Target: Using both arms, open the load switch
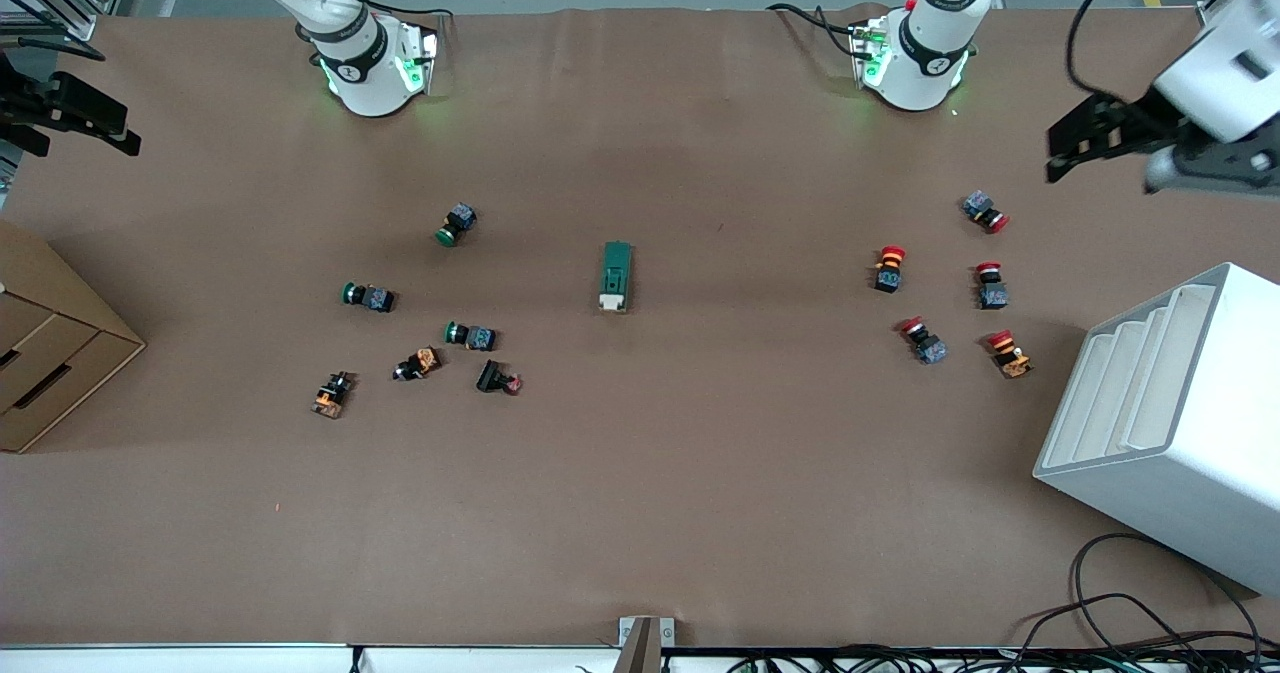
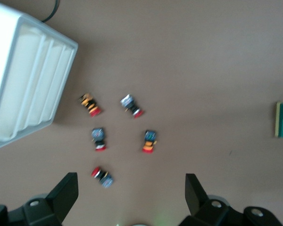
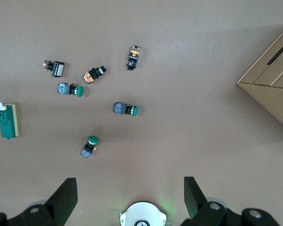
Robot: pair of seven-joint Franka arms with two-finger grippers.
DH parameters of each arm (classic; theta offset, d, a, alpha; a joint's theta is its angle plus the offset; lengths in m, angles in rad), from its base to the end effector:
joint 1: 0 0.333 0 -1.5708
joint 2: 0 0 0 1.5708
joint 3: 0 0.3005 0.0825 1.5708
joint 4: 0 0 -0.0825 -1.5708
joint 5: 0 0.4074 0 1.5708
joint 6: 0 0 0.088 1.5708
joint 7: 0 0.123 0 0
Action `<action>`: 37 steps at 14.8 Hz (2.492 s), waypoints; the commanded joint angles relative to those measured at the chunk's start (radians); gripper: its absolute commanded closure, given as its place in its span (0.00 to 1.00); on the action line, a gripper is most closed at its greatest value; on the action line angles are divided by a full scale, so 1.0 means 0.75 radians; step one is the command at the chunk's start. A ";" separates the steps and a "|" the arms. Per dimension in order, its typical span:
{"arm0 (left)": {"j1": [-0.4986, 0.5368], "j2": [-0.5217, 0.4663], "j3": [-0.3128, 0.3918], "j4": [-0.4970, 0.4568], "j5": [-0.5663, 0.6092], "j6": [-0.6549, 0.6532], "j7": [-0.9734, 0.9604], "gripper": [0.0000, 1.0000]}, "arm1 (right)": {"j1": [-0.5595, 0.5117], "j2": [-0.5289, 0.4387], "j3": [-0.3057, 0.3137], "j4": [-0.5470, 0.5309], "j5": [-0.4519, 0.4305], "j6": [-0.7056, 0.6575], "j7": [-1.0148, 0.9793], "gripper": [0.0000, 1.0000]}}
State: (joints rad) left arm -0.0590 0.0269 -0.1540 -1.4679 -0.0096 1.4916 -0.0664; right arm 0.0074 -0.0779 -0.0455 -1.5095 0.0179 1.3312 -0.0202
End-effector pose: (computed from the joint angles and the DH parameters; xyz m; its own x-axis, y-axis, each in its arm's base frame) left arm 0.5650 -0.1222 0.6213 0.9892 -0.1468 -0.0038 -0.1467 -0.9891 0.0135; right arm 0.5258 -0.0186 0.6460 0.9949 -0.0130 -0.0998 -0.0154 -0.9996 -0.0233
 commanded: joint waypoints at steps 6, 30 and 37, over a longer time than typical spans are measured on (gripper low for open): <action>-0.250 0.126 -0.281 -0.090 0.080 0.205 -0.800 0.00 | 0.002 -0.025 -0.001 0.008 -0.005 0.009 0.023 0.00; -1.155 0.897 -0.283 -0.278 1.362 0.711 -2.651 0.01 | 0.059 0.192 -0.003 -0.033 -0.073 0.170 0.304 0.00; -1.251 0.981 -0.281 -0.483 1.906 0.699 -3.152 0.02 | 0.360 0.355 -0.001 -0.029 -0.006 0.256 0.961 0.00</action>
State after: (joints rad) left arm -0.9885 0.7592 -0.3712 -1.7907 1.3163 2.0173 -2.3302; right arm 0.2258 0.1552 -0.0397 -1.5315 -0.0095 1.4926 0.5763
